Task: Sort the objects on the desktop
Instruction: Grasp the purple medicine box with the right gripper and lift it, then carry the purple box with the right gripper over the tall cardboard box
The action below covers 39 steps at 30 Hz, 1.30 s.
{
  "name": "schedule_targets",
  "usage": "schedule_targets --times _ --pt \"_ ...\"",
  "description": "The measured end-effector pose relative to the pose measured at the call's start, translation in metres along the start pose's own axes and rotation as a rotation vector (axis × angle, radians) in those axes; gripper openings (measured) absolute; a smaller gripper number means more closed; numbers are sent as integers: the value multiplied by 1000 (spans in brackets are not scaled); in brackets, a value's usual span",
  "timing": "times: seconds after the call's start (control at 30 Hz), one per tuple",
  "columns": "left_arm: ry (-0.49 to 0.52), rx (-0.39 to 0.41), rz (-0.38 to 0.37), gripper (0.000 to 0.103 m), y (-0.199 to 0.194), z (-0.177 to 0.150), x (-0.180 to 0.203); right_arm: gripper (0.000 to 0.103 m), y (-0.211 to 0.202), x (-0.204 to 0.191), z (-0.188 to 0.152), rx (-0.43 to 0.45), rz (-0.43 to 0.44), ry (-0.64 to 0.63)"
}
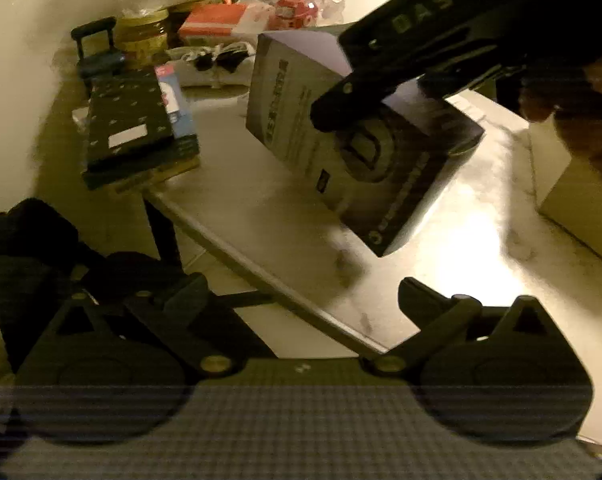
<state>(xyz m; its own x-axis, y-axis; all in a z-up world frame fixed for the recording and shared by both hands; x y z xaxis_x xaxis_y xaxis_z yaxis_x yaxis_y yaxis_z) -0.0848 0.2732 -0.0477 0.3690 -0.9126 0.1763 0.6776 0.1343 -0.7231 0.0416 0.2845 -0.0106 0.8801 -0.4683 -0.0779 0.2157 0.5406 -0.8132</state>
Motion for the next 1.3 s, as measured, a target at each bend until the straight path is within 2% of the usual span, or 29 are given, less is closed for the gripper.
schedule_targets --times 0.3,0.67,0.93,1.3 --pt "40 18 -45 103 -3 11 23 67 -35 22 -9 6 15 46" --pt "66 34 -151 103 -1 27 66 67 -84 50 -16 36 -11 101" --pt "109 16 -237 103 17 40 112 67 -130 102 -21 75 -50 197" --pt "185 -31 -308 103 51 46 167 67 -185 195 -40 142 -138 361"
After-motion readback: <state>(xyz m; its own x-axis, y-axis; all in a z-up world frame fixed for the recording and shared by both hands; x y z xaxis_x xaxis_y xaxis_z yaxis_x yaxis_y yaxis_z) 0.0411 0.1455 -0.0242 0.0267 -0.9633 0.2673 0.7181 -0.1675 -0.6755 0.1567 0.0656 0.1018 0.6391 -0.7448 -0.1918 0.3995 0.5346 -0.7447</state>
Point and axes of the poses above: each gripper's, at about its wrist camera, not at the fingertips, and y roughly the way its jaws point, x to its right, z to its top, the point moved 6 cm from there along y, roughly the way its jaws point, and after that the axes turned 7 degrees about -z, right-handed, at the moved point
